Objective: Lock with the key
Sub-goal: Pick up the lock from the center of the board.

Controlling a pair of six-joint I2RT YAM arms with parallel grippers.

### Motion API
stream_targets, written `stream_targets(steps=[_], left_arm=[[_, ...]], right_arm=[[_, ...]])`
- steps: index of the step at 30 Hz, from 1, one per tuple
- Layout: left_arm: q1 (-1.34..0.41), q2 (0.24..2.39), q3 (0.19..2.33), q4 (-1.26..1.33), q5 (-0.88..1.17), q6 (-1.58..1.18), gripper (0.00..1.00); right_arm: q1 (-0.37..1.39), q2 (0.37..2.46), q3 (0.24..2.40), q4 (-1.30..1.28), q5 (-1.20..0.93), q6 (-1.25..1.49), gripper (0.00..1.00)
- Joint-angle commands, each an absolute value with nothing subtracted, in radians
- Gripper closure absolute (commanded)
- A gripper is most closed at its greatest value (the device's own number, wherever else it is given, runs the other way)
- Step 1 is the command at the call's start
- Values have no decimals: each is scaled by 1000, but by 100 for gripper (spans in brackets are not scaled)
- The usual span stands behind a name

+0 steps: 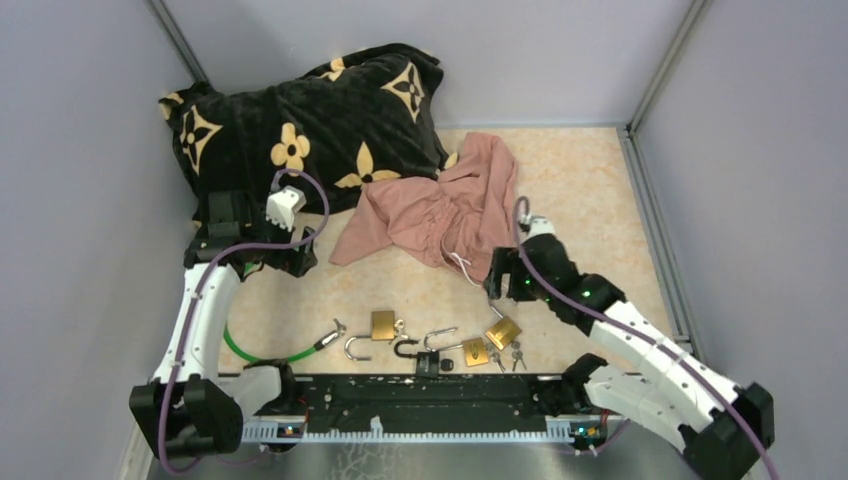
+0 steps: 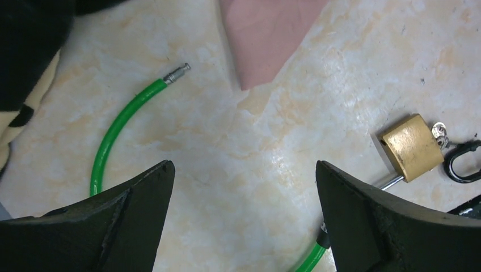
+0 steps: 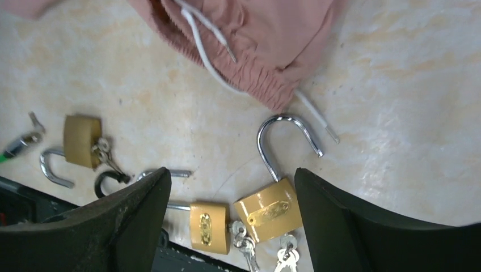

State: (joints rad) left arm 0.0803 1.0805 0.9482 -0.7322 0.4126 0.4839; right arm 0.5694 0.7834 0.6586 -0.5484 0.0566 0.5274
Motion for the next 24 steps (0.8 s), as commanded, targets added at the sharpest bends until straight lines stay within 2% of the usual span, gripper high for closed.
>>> stream_targets(steps=[1,7,15,24], left_arm=[[82,1029,908,-770,435,536,1],[83,968,854,-707,489,528,1],[81,930,811,-679,498,533,1],[82,941,800,-672,508,536,1]], right_arm=[[765,898,743,-734,294,611,21],[979,1051,744,-690,140,582,27],[1150,1236,792,-774,259,805,35],[1256,1376,862,-836,326,945,42]])
